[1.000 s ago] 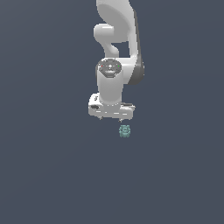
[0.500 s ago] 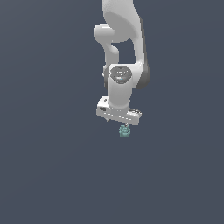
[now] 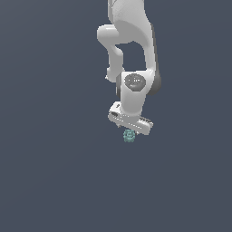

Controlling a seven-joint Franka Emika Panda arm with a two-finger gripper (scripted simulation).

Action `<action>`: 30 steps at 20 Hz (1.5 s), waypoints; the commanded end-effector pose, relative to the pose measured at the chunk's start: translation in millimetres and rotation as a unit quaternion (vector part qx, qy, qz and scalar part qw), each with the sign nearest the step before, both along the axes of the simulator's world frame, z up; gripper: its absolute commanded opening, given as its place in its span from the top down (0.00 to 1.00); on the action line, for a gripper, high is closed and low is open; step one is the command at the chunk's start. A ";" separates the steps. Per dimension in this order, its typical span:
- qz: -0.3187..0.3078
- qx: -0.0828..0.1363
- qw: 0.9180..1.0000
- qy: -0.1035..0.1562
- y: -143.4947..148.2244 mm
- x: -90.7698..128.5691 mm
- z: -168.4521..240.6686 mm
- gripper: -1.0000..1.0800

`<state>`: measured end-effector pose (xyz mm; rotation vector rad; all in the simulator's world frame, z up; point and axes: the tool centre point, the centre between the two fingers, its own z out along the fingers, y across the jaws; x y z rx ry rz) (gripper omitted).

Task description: Pick up the object and move it to a goal position.

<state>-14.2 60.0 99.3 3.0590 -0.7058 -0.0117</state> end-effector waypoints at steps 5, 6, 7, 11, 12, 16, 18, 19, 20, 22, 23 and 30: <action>-0.030 0.000 1.000 -0.003 10.9 0.4 -7.0 0.04; -0.032 0.000 0.999 -0.003 11.9 0.4 -7.6 0.04; -0.034 0.000 0.999 -0.004 12.6 0.4 -8.0 0.04; -0.034 0.000 0.999 -0.004 13.2 0.3 -8.3 0.04; -0.034 0.000 0.999 -0.004 13.2 0.3 -8.7 0.04; -0.034 0.000 0.999 -0.004 13.2 0.0 -17.8 0.04; -0.035 0.000 0.999 -0.004 13.1 -0.3 -26.8 0.04; -0.035 0.000 0.999 -0.004 13.4 -0.5 -32.3 0.04; -0.035 0.000 0.999 -0.004 13.1 -0.7 -38.2 0.04; -0.036 0.000 0.999 -0.004 13.2 -0.9 -47.8 0.04; -0.036 0.000 0.999 -0.004 13.4 -0.9 -51.4 0.04; -0.036 0.000 0.999 -0.004 13.5 0.2 -58.7 1.00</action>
